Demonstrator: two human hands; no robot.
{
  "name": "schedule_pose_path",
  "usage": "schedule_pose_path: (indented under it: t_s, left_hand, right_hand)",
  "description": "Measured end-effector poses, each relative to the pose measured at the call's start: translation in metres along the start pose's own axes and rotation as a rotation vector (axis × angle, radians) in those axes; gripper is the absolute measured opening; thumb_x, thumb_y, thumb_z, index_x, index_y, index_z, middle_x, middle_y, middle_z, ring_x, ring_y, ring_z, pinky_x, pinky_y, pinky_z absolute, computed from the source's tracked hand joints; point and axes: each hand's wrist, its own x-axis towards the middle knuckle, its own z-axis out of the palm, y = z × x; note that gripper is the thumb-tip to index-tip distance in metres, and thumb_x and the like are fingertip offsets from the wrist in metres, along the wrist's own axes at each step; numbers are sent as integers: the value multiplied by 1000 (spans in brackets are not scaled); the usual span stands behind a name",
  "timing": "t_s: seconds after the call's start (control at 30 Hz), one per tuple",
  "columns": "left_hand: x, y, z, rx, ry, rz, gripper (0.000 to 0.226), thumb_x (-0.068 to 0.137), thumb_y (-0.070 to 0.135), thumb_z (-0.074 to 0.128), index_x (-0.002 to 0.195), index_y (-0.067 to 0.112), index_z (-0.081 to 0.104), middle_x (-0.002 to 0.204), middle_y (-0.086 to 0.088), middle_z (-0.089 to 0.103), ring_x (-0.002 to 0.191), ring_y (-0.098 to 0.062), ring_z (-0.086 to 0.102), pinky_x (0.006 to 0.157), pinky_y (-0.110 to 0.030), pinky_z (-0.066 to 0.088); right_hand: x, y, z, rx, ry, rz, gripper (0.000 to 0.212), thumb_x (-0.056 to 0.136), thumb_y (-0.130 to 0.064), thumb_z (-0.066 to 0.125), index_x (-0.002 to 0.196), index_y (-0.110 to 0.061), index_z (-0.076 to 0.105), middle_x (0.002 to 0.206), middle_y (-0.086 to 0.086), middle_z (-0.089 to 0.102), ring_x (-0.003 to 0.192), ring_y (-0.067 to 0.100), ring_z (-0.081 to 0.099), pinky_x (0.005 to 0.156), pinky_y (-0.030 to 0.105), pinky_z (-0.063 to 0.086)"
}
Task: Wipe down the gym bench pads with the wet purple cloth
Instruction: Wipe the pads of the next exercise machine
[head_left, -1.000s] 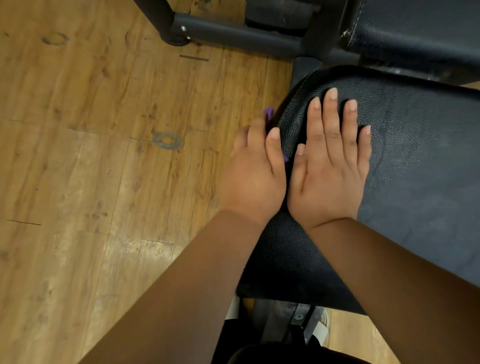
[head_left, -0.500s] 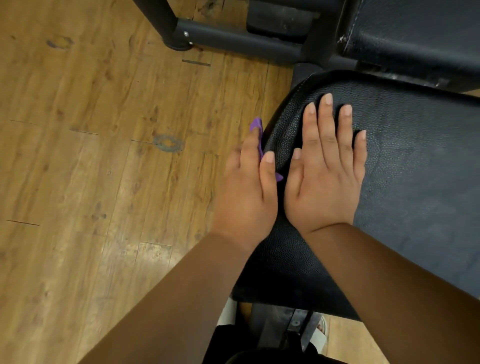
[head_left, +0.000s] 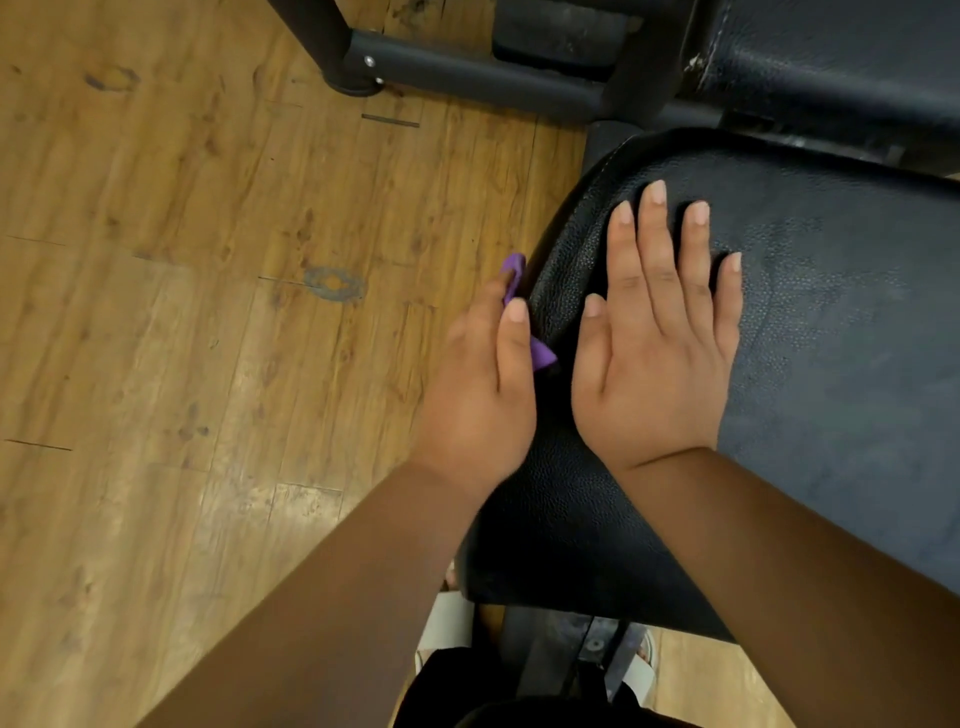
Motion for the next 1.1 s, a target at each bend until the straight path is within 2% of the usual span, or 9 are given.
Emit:
schedule_pose_path:
  t_s: [0.17,0.27,0.4,0.5,0.57,0.67,0.83,1.0,1.1]
  left_hand:
    - [31,6,-6,-164,-62,-400,35,103,50,29,97,42,63,85,20,62,80,7,56,67,-3,37]
    - [11,5,-6,-115,-85,-353,42,103,50,23,123,41,58,92,22,61,86,11,53,72,0,35]
    - [-21,-10,-3,-75,-39,-120,51,99,52,19,141,35,43,94,16,64,103,-1,57,90,-25,45]
    - [-7,-2,-6,-80,-56,-233,44,103,48,23,130,32,54,76,13,59,81,6,57,74,-10,42]
    - [6,6,-9,-144,-64,-390,39,102,50,27,113,32,60,80,15,58,77,7,55,69,-8,38]
    - [8,0,-12,-215,-104,-436,42,100,56,28,116,36,61,98,13,65,94,0,58,86,-17,42]
    - [-10,-17,-6,-222,-116,-147,53,100,49,20,143,31,45,137,14,54,129,2,44,113,-29,33]
    - [10,-18,-11,-302,-168,-433,42,100,54,28,132,43,54,127,17,61,122,-4,51,113,-37,33]
    - [1,-19,-9,-313,-176,-365,40,102,51,25,129,47,53,117,17,63,113,0,55,109,-33,38]
  right_hand:
    - [-1,1,-2,-5,-29,-8,54,100,-29,34,151,-11,27,159,7,24,148,27,14,120,46,6]
    - [-10,-3,-4,23,-47,8,55,100,-30,33,152,-12,25,159,7,22,148,25,13,121,42,5]
    - [-31,-16,-3,60,-95,42,56,100,-30,30,153,-15,20,160,3,15,149,21,6,121,40,2]
    - [-36,-24,2,64,-65,92,55,100,-28,30,153,-14,21,160,5,16,149,22,7,121,40,3]
    - [-37,-26,5,59,-42,106,55,100,-27,30,152,-14,22,160,5,18,149,22,9,121,41,4]
    - [-39,-26,7,48,-32,88,54,100,-25,29,152,-12,23,160,6,19,149,23,10,121,42,5]
    - [-40,-26,8,37,-23,81,53,100,-25,27,152,-11,23,159,6,18,148,23,9,121,43,5]
    - [-41,-27,9,20,-24,73,55,99,-24,29,152,-11,20,159,4,15,148,22,9,121,42,4]
    - [-42,-27,9,17,-7,68,55,99,-24,28,152,-10,21,158,5,16,148,22,10,121,42,6]
